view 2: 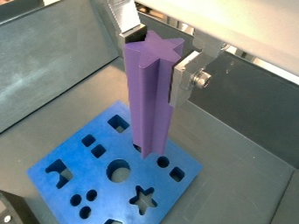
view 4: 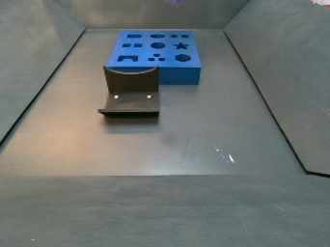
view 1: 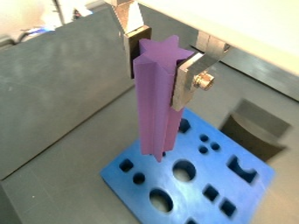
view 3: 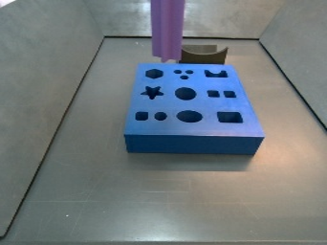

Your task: Insert the star object.

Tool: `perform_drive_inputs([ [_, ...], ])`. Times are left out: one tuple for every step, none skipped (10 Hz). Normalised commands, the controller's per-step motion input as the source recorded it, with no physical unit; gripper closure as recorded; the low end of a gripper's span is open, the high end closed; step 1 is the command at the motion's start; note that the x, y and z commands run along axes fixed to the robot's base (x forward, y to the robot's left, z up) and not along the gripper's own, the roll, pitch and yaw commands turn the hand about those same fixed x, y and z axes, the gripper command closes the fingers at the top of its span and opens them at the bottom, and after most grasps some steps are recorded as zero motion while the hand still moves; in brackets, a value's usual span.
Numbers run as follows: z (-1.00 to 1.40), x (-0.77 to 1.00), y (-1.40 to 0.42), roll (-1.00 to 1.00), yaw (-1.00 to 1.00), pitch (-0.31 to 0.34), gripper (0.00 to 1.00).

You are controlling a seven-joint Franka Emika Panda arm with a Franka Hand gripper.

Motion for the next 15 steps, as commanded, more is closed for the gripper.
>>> perform_drive_inputs([
  [-0.75, -0.18, 0.29, 0.00, 0.85, -0.126, 1.00],
  [-0.67, 0.06, 0.51, 0.03, 0.53, -0.070, 1.00],
  [-0.75, 0.02, 0.57, 0.02, 0.49, -0.109, 1.00],
  [-0.77, 0.00, 0.55, 0.02, 0.50, -0.154, 1.00],
  [-0.58, -0.23, 0.30, 0.00, 0.07, -0.144, 1.00],
  [-0.27, -0.16, 0.00, -0.19, 0.00, -0.126, 1.00],
  [-0.19, -0.05, 0.00, -0.11, 0.01, -0.084, 1.00],
  [-0.39, 0.00, 0.00, 0.00, 0.19, -0.080, 1.00],
  [-0.57, -0.01, 0.00, 0.07, 0.16, -0.040, 1.00],
  [-0.60, -0.12, 0.00, 0.07, 0.17, -0.043, 1.00],
  [-0.58, -0.12, 0.00, 0.07, 0.19, -0.036, 1.00],
  [-0.59, -0.11, 0.00, 0.07, 0.18, -0.019, 1.00],
  [-0.48, -0.22, 0.00, 0.08, 0.13, -0.006, 1.00],
  [-0.32, -0.30, 0.00, 0.07, 0.03, 0.000, 1.00],
  [-0.26, -0.31, 0.00, 0.05, 0.01, 0.000, 1.00],
])
